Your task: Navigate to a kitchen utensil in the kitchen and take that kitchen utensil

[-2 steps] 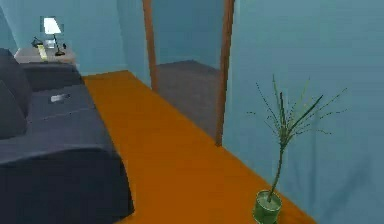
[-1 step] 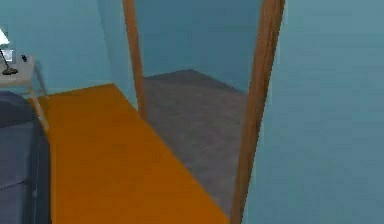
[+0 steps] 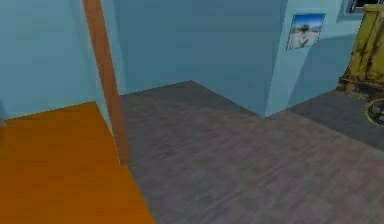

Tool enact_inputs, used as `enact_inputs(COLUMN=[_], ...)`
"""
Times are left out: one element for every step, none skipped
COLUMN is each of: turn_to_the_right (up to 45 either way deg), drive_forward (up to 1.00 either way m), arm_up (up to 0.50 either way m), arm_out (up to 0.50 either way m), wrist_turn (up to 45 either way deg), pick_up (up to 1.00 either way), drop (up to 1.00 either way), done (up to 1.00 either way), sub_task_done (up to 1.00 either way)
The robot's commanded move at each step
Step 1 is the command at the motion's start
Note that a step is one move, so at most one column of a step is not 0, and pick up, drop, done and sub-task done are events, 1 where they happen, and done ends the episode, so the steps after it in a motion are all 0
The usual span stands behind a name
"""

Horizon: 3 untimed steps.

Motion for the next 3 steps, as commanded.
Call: enact_inputs(turn_to_the_right=[12.0,0.0,39.0], drive_forward=[0.0,0.15,0.0], arm_up=[0.0,0.0,0.0], arm_out=[0.0,0.0,0.0], wrist_turn=[0.0,0.0,0.0], pick_up=[0.0,0.0,0.0], drop=[0.0,0.0,0.0], done=[0.0,0.0,0.0], sub_task_done=[0.0,0.0,0.0])
